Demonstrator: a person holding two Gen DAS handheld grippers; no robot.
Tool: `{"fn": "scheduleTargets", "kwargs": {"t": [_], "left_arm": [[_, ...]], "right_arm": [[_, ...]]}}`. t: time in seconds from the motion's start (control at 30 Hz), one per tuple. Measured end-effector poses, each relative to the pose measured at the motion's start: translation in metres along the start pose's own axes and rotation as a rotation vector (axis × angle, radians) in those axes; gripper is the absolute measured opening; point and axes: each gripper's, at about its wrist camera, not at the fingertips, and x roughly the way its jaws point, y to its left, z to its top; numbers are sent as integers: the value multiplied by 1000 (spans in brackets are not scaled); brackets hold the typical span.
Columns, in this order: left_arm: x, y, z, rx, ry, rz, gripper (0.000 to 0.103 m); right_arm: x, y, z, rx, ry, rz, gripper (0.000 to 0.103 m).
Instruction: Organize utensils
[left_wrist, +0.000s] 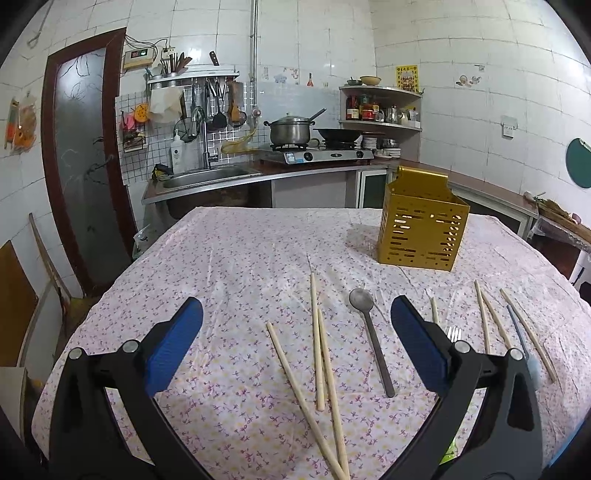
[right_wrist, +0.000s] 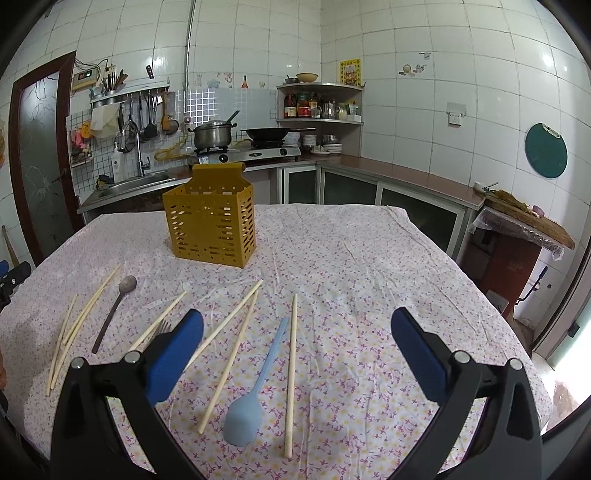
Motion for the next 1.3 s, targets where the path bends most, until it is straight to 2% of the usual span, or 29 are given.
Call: {"fn": "scheduleTargets", "kwargs": {"t": [0.77, 0.97, 1.17, 1.3], "left_arm": [[18, -3, -7, 8, 56, 13, 98], [31, -5, 2, 10, 82, 14, 98], [64, -11, 8, 29, 188, -13, 98], [83, -23, 16, 108, 188, -13, 98]], "right_arm": [[9, -1, -1, 0, 23, -17, 99], [19, -3, -1, 5, 56, -20, 99], [53, -7, 9, -1, 155, 5, 99], [87, -9, 16, -13, 219, 19, 97]]}}
